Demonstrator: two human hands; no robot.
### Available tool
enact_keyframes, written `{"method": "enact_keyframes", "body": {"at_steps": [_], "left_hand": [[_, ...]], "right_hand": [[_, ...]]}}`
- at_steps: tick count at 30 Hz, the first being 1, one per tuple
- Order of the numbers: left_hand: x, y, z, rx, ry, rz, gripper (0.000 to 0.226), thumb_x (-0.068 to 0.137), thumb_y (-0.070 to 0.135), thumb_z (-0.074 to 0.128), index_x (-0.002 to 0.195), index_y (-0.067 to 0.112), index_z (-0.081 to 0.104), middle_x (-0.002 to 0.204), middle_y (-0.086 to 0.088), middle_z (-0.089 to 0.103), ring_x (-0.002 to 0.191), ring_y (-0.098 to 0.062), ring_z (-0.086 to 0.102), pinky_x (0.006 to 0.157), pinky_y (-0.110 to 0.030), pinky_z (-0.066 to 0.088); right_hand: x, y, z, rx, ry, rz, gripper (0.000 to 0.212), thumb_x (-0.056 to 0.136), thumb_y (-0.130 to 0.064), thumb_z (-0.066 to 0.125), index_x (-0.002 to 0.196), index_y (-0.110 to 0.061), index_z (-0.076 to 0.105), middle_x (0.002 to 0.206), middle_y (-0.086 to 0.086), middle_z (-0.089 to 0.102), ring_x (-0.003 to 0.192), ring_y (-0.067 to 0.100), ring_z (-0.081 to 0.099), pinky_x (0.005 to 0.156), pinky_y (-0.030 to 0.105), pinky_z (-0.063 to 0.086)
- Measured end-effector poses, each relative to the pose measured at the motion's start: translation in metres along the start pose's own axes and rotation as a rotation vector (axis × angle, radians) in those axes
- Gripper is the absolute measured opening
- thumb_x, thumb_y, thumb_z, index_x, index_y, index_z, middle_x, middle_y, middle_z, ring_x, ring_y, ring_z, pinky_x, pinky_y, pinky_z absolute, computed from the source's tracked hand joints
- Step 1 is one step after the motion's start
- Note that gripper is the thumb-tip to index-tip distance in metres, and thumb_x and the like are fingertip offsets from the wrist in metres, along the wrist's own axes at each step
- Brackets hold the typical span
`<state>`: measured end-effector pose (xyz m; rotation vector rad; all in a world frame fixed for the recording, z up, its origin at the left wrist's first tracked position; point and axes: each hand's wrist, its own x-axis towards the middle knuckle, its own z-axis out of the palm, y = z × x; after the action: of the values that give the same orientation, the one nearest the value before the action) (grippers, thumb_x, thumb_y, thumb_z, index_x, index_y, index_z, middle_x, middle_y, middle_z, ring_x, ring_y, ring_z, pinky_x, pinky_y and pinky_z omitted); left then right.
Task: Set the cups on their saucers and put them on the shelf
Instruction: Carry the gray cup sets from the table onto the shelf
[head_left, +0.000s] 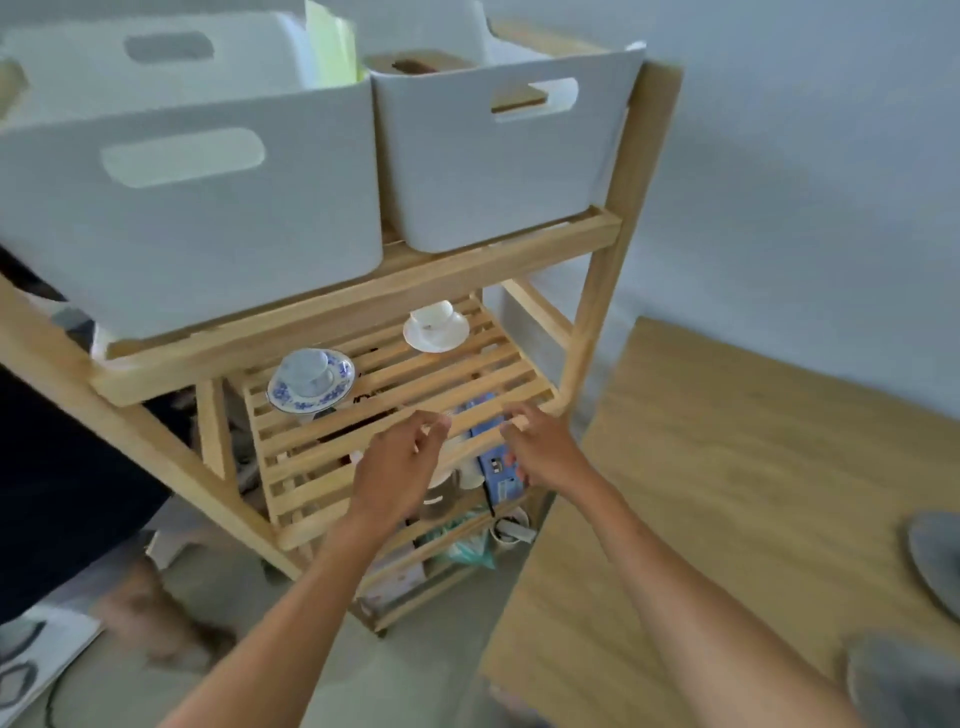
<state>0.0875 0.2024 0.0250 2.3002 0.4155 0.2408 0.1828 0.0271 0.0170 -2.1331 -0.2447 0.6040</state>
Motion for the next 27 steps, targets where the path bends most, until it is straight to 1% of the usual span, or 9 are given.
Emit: {"method": "enact_keyframes", "body": {"at_steps": [5,8,10,14,16,18,20,24,27], "left_hand": [[-0.062,0.019,-0.005,-0.119,-0.091,0.081,0.038,0.100,0.057,0.033,0.102,0.034,0.063,0.075,-0.001,0.068,0.068,-0.017,0.064,0.066,-0.042,0.052],[-0.098,0.033,0.003,-0.171,-0.147,0.153,0.040,0.101,0.056,0.035,0.074,0.032,0.053,0.061,-0.005,0.057,0.055,-0.019,0.053,0.056,-0.039,0.045],[-0.120,0.044,0.013,-0.208,-0.171,0.194,0.041,0.102,0.052,0.038,0.067,0.031,0.047,0.055,-0.001,0.047,0.049,-0.013,0.042,0.052,-0.036,0.035],[-0.155,0.061,0.042,-0.229,-0.232,0.220,0.038,0.102,0.047,0.039,0.076,0.027,0.057,0.064,-0.008,0.060,0.059,-0.022,0.057,0.055,-0.042,0.045],[-0.167,0.067,0.063,-0.219,-0.270,0.239,0.034,0.101,0.048,0.039,0.087,0.027,0.062,0.068,-0.010,0.061,0.063,-0.025,0.060,0.058,-0.043,0.049],[-0.179,0.076,0.082,-0.202,-0.334,0.253,0.035,0.100,0.052,0.038,0.101,0.030,0.065,0.070,-0.006,0.065,0.067,-0.022,0.063,0.063,-0.044,0.053],[-0.190,0.084,0.105,-0.206,-0.404,0.253,0.036,0.100,0.054,0.038,0.106,0.030,0.065,0.073,-0.002,0.067,0.072,-0.018,0.065,0.068,-0.043,0.054],[-0.214,0.113,0.147,-0.245,-0.483,0.247,0.036,0.098,0.053,0.042,0.105,0.029,0.067,0.073,0.006,0.063,0.065,-0.007,0.057,0.059,-0.026,0.043],[-0.230,0.135,0.177,-0.238,-0.510,0.245,0.035,0.098,0.052,0.043,0.111,0.029,0.067,0.084,0.009,0.067,0.076,-0.003,0.060,0.065,-0.023,0.044]], "right_hand": [[-0.089,0.006,0.011,0.179,0.151,0.006,0.033,0.104,-0.026,0.047,0.135,-0.029,0.056,0.064,-0.002,0.068,0.048,0.010,0.060,0.053,0.034,0.053],[-0.138,0.019,0.007,0.273,0.258,0.033,0.031,0.104,-0.023,0.048,0.133,-0.028,0.059,0.063,-0.002,0.065,0.046,0.009,0.057,0.046,0.022,0.044],[-0.168,0.035,0.001,0.357,0.340,0.055,0.030,0.104,-0.019,0.049,0.132,-0.027,0.060,0.066,0.001,0.065,0.046,0.011,0.054,0.044,0.019,0.042],[-0.228,0.080,-0.011,0.507,0.448,0.110,0.027,0.104,-0.019,0.051,0.127,-0.026,0.063,0.067,0.001,0.065,0.045,0.012,0.053,0.044,0.022,0.041],[-0.258,0.103,-0.016,0.568,0.492,0.156,0.025,0.104,-0.020,0.051,0.126,-0.025,0.063,0.067,0.003,0.065,0.045,0.014,0.053,0.043,0.025,0.040],[-0.287,0.124,-0.023,0.621,0.546,0.196,0.024,0.104,-0.019,0.052,0.124,-0.026,0.064,0.068,0.006,0.064,0.045,0.014,0.053,0.043,0.023,0.039],[-0.315,0.144,-0.031,0.649,0.595,0.225,0.024,0.104,-0.019,0.052,0.120,-0.030,0.066,0.069,0.006,0.064,0.047,0.013,0.052,0.043,0.022,0.039],[-0.361,0.186,-0.053,0.640,0.690,0.243,0.026,0.104,-0.018,0.053,0.116,-0.035,0.068,0.066,0.002,0.064,0.049,0.013,0.053,0.045,0.023,0.041],[-0.384,0.217,-0.076,0.611,0.761,0.279,0.026,0.104,-0.018,0.052,0.116,-0.034,0.069,0.062,-0.001,0.064,0.047,0.013,0.054,0.043,0.023,0.041]]}}
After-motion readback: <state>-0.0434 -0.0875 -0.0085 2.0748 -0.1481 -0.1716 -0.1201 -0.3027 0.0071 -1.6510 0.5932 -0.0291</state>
